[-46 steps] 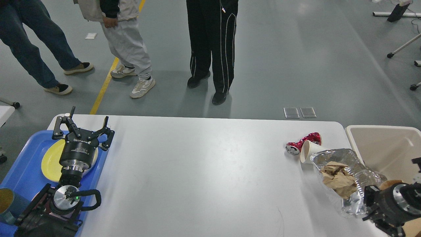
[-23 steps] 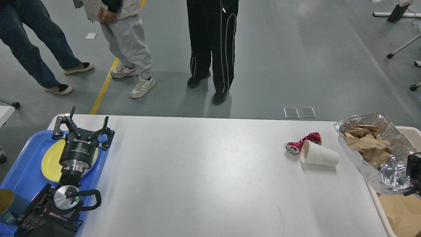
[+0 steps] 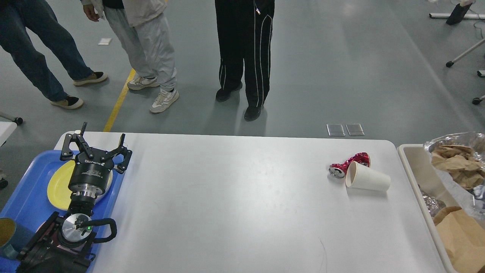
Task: Tidy desktop
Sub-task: 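Lift the foil with scraps and drop it into the bin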
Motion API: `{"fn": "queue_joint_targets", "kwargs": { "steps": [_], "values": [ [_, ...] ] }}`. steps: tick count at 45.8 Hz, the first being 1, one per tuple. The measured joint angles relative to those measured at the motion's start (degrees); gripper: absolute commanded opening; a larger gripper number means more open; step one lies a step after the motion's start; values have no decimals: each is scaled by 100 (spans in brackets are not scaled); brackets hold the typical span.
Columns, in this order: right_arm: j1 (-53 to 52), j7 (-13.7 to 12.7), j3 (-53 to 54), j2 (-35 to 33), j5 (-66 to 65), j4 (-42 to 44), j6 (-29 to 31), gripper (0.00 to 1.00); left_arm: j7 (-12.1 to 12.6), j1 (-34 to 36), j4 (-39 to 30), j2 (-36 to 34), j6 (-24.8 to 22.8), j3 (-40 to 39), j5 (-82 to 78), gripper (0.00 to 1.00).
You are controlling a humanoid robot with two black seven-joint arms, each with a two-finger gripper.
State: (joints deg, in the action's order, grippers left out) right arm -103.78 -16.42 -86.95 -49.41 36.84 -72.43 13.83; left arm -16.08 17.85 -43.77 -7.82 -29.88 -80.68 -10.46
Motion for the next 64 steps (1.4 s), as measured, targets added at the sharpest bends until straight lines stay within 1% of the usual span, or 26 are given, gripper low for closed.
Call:
{"fn": "queue_joint_targets", "kwargs": {
  "steps": [7, 13, 20, 26, 33, 38, 52, 54, 55, 56, 58, 59, 60, 61, 64],
  "values": [
    [1555, -2, 950, -163, -29, 1392, -13, 0, 0, 0, 0, 0, 0, 0, 1, 97],
    [3059, -11, 2000, -43, -35, 2604, -77, 0, 0, 0, 0, 0, 0, 0, 1, 97],
    [4647, -32, 2868, 569, -37, 4081, -308, 0, 0, 0, 0, 0, 0, 0, 0, 97],
    [5832, -34, 3205, 1231, -34, 5192, -629, 0, 0, 0, 0, 0, 0, 0, 0, 97],
    [6862, -34, 3330, 2007, -39, 6430, -786, 0, 0, 0, 0, 0, 0, 0, 0, 97],
    [7154, -33, 3350, 2260, -45, 6792, -823, 0, 0, 0, 0, 0, 0, 0, 0, 97],
    [7302, -28, 3374, 2513, -78, 6839, -960, 0, 0, 0, 0, 0, 0, 0, 0, 97],
    [7314, -28, 3373, 2529, -83, 6838, -978, 15, 0, 0, 0, 0, 0, 0, 0, 97],
    [7320, -28, 3371, 2536, -86, 6839, -992, 26, 0, 0, 0, 0, 0, 0, 0, 97],
    [7326, -28, 3368, 2546, -88, 6839, -1013, 40, 0, 0, 0, 0, 0, 0, 0, 97],
    [7345, -24, 3363, 2572, -107, 6840, -1058, 71, 0, 0, 0, 0, 0, 0, 0, 97],
    [7357, -22, 3359, 2586, -125, 6840, -1082, 84, 0, 0, 0, 0, 0, 0, 0, 97],
    [7370, -21, 3355, 2599, -150, 6840, -1109, 94, 0, 0, 0, 0, 0, 0, 0, 97],
    [7385, -19, 3353, 2610, -185, 6840, -1142, 100, 0, 0, 0, 0, 0, 0, 0, 97],
    [7418, -11, 3352, 2627, -319, 6840, -1311, 100, 0, 0, 0, 0, 0, 0, 0, 97]
  ]
}}
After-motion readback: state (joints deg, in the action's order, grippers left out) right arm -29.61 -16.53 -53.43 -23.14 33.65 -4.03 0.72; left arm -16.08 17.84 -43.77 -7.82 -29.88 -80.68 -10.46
